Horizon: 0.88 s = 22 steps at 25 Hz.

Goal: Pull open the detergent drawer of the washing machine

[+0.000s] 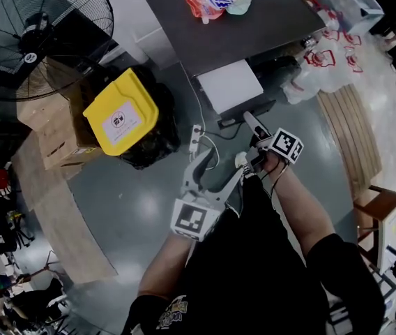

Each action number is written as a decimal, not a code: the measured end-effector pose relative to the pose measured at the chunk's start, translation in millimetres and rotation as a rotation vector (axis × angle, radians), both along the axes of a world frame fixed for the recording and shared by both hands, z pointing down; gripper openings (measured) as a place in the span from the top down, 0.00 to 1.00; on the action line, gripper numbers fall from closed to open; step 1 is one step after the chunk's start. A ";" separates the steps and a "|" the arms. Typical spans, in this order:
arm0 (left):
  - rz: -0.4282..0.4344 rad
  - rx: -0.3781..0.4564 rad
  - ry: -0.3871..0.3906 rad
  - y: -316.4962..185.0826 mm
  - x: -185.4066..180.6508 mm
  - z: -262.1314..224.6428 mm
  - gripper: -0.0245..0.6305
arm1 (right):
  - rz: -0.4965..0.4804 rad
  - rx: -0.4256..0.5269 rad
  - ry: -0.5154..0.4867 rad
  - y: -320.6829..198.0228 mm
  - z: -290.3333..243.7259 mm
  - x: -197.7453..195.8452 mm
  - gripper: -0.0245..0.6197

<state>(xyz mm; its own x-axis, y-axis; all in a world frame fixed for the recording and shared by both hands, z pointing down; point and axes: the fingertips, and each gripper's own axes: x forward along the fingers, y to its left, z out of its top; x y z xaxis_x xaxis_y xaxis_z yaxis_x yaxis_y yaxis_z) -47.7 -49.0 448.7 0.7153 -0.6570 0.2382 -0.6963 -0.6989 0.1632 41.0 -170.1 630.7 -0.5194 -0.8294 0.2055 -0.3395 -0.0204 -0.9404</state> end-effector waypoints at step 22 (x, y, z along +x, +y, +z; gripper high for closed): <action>-0.005 0.094 -0.016 65.5 -23.7 -16.4 0.94 | -0.174 0.658 0.811 136.3 -244.7 -20.0 0.96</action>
<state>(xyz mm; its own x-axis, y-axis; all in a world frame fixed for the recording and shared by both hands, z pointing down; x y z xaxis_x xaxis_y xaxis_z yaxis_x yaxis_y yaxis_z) -71.5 16.5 432.3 0.7084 -0.6806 0.1871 -0.7020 -0.7070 0.0856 21.0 -33.8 386.0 -0.5510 -0.8305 0.0812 -0.8198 0.5205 -0.2390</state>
